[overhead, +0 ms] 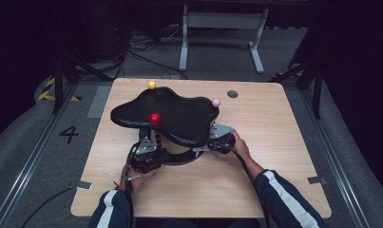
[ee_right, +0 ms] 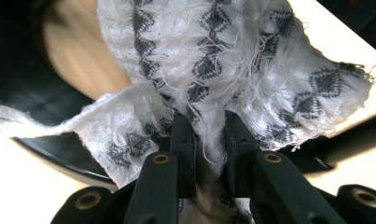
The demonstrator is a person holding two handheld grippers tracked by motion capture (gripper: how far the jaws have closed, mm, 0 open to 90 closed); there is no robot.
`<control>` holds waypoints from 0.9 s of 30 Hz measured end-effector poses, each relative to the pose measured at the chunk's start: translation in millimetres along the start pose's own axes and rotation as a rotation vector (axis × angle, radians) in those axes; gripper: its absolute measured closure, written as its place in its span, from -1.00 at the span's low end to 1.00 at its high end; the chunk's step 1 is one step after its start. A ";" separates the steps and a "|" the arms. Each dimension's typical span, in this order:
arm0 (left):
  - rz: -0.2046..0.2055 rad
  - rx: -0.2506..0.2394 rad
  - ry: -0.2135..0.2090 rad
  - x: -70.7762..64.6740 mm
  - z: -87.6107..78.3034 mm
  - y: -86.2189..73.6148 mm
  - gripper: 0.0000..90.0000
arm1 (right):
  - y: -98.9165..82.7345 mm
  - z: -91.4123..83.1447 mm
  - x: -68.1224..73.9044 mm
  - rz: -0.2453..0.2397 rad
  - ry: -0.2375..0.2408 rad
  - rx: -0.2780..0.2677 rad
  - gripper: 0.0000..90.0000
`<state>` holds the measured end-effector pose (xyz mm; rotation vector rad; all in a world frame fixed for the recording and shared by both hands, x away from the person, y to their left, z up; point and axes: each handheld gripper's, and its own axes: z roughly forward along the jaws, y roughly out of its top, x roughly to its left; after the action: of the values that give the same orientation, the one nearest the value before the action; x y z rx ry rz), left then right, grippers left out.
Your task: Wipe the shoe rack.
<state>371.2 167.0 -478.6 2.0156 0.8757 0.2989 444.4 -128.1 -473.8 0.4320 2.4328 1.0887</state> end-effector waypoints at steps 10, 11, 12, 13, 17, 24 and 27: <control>0.011 0.018 0.004 -0.8 -1.7 0.6 0.60 | -1.8 3.1 -1.6 -0.027 -0.091 0.008 0.71; 0.009 0.019 0.002 -1.0 -1.7 0.6 0.60 | -2.7 3.8 -5.2 -0.031 -0.118 0.018 0.72; 0.010 0.019 0.002 -1.0 -1.8 0.7 0.60 | -3.9 3.9 -9.6 -0.012 -0.125 0.019 0.72; 0.010 0.019 0.001 -1.0 -1.8 0.7 0.60 | -8.0 4.0 -17.7 0.043 -0.122 0.005 0.72; 0.008 0.018 0.000 -1.0 -1.6 0.7 0.61 | -14.3 2.9 -31.1 0.114 -0.137 0.003 0.72; 0.005 -0.002 0.008 -2.4 0.1 -0.2 0.60 | -15.6 2.9 -31.4 0.130 -0.118 -0.012 0.72; 0.004 -0.003 0.009 -2.5 0.2 -0.2 0.60 | -11.8 1.6 -23.7 0.090 -0.085 -0.005 0.73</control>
<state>369.4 165.3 -478.6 2.0153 0.8760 0.3112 464.3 -145.2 -477.6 0.5788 2.3554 1.0906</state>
